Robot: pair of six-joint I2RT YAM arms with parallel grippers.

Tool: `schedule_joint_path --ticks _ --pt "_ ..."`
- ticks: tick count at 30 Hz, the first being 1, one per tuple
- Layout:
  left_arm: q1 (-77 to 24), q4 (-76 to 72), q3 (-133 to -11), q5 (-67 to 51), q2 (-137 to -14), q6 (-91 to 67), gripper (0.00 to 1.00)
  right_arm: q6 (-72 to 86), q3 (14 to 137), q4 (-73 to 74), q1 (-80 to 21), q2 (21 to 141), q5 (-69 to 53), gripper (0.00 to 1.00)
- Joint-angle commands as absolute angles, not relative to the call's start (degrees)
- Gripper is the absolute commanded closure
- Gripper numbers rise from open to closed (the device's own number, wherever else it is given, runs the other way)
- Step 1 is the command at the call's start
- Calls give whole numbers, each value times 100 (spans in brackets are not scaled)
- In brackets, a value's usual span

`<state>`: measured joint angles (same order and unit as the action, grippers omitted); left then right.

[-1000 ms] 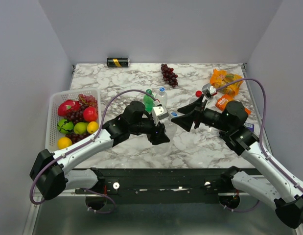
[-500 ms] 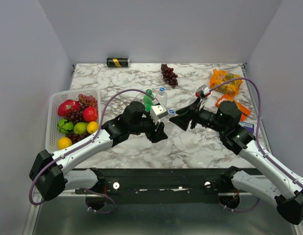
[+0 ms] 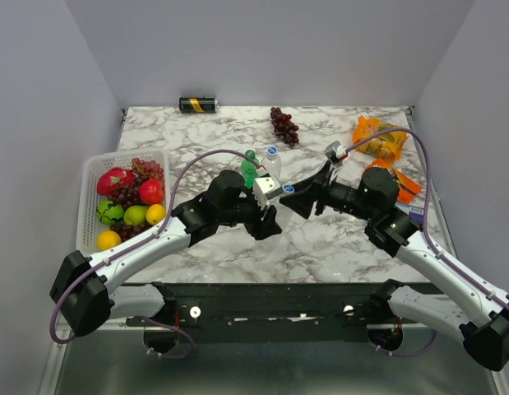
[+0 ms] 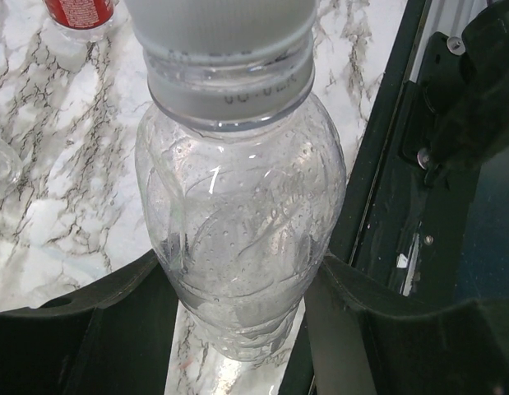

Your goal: Unscrew the bottle caps

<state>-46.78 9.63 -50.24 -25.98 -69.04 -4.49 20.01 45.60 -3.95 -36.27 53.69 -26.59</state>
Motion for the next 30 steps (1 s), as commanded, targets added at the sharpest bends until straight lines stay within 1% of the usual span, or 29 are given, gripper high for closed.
schedule_joint_path --ticks 1,13,18,19,20,21,24,26,30 --pt "-4702 1037 -5238 -2610 -6952 -378 59 2100 4702 -799 -3726 5458 -2865 33" --pt "-4729 1028 -5247 -2689 -6979 -396 59 2180 4799 -1028 -4008 5818 -2909 34" --pt "-4720 1028 -5230 -2672 -6917 -396 59 2145 4790 -958 -4017 5810 -2769 41" --pt "-4720 1020 -5229 -2663 -6908 -396 59 2127 4781 -880 -4017 5792 -2716 43" --pt "-4720 1011 -5229 -2654 -6865 -378 59 2110 4773 -835 -4017 5783 -2585 49" --pt "-4728 1011 -5221 -2654 -6864 -369 59 2101 4764 -791 -4017 5766 -2506 52" --pt "-4729 1011 -5212 -2672 -6838 -352 59 2214 4685 -686 -4017 5661 -2066 59" --pt "-4720 1020 -5221 -2689 -6855 -351 59 2294 4650 -694 -4008 5555 -1838 62" --pt "-4720 1028 -5221 -2716 -6899 -334 59 2180 4781 -633 -3982 5467 -1705 62"
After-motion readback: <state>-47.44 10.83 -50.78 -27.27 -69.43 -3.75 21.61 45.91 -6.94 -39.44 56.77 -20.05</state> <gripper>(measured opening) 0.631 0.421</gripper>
